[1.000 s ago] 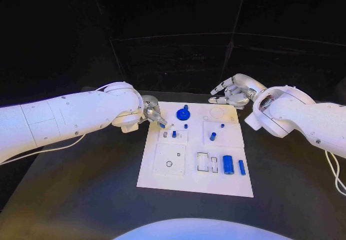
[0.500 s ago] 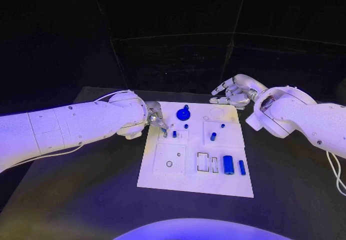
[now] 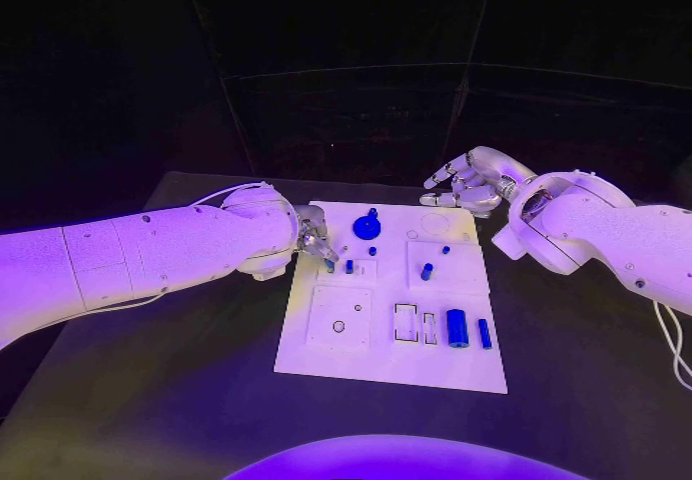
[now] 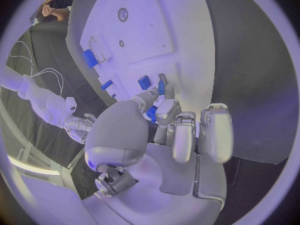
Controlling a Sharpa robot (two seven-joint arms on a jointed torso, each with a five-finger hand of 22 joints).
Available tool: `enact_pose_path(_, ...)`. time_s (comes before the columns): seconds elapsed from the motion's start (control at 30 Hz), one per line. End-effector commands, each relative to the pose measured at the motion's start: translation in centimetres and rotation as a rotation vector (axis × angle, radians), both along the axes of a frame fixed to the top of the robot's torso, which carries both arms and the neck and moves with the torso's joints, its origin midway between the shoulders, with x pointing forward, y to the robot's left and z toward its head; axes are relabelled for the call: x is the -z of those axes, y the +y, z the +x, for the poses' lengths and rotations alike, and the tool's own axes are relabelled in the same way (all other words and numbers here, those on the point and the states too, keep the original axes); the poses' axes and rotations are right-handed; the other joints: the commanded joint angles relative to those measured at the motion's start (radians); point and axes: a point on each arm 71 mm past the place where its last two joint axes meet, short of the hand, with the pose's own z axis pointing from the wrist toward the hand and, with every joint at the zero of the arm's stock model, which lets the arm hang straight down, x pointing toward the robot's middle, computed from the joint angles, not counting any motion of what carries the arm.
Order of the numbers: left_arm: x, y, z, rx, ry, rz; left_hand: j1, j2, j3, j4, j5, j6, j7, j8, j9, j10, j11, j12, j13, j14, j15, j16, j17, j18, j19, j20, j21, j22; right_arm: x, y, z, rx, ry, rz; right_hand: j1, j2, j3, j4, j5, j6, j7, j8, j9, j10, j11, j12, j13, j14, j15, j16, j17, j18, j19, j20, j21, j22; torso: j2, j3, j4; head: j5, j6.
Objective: Assemble the parts on the task board
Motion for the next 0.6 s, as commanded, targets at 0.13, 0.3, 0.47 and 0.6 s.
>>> enact_pose_path(0.13,0.13,-0.26,-0.16,0.018,0.014,0.025,0.005,0.006,0.094,-0.091,0.001,0.0,-0.006,0.005,0.0,0.001,-0.003,-0.003,-0.001,0.108,0.0,0.003,0.263,0.001,0.009,0.003,-0.004,0.084,-0.12,0.08,-0.01,-0.009,-0.002,-0.001,0.004,0.005,-0.006,-0.001,0.007,-0.007,-0.001,0.006,0.0,-0.009,0.001,-0.005,-0.001,0.072,-0.004,-0.005,0.134,0.013,-0.004,0.0,-0.003,-0.001,0.0,-0.0005,0.0003,-0.001,-0.002)
enact_pose_path(0.3,0.23,-0.31,-0.26,0.022,0.019,0.027,0.004,0.004,0.099,-0.093,0.001,-0.001,-0.006,0.007,0.002,0.001,-0.004,-0.004,-0.002,0.108,0.0,0.003,0.263,0.001,0.008,0.003,-0.005,0.083,-0.11,0.07,-0.01,-0.009,-0.001,-0.002,0.004,0.005,-0.006,-0.001,0.007,-0.007,-0.001,0.006,0.0,-0.009,0.001,-0.005,-0.001,0.072,-0.004,-0.005,0.134,0.013,-0.004,0.0,-0.003,-0.001,0.0,-0.0002,0.0006,-0.001,-0.003)
enact_pose_path(0.47,0.3,-0.28,-0.43,0.029,0.029,0.032,0.004,0.004,0.1,-0.093,0.001,-0.001,-0.006,0.007,0.002,0.001,-0.004,-0.004,-0.002,0.108,0.0,0.003,0.263,0.001,0.008,0.003,-0.005,0.083,-0.1,0.04,0.0,-0.008,0.0,-0.002,0.004,0.005,-0.006,-0.001,0.007,-0.007,-0.001,0.006,0.0,-0.009,0.001,-0.005,-0.001,0.072,-0.004,-0.005,0.134,0.013,-0.004,0.0,-0.003,-0.001,0.0,-0.0006,0.0004,0.0,-0.005)
enact_pose_path(0.6,0.34,-0.26,-0.56,0.034,0.035,0.035,0.004,0.003,0.102,-0.094,0.002,-0.001,-0.006,0.008,0.002,0.0,-0.004,-0.006,-0.003,0.108,0.0,0.003,0.263,0.001,0.008,0.003,-0.005,0.083,-0.1,0.02,0.01,-0.008,0.0,-0.003,0.004,0.005,-0.006,-0.001,0.007,-0.007,-0.001,0.006,0.0,-0.009,0.001,-0.005,-0.001,0.072,-0.004,-0.005,0.134,0.013,-0.004,0.0,-0.003,-0.001,0.0,-0.0005,0.0007,0.001,-0.006)
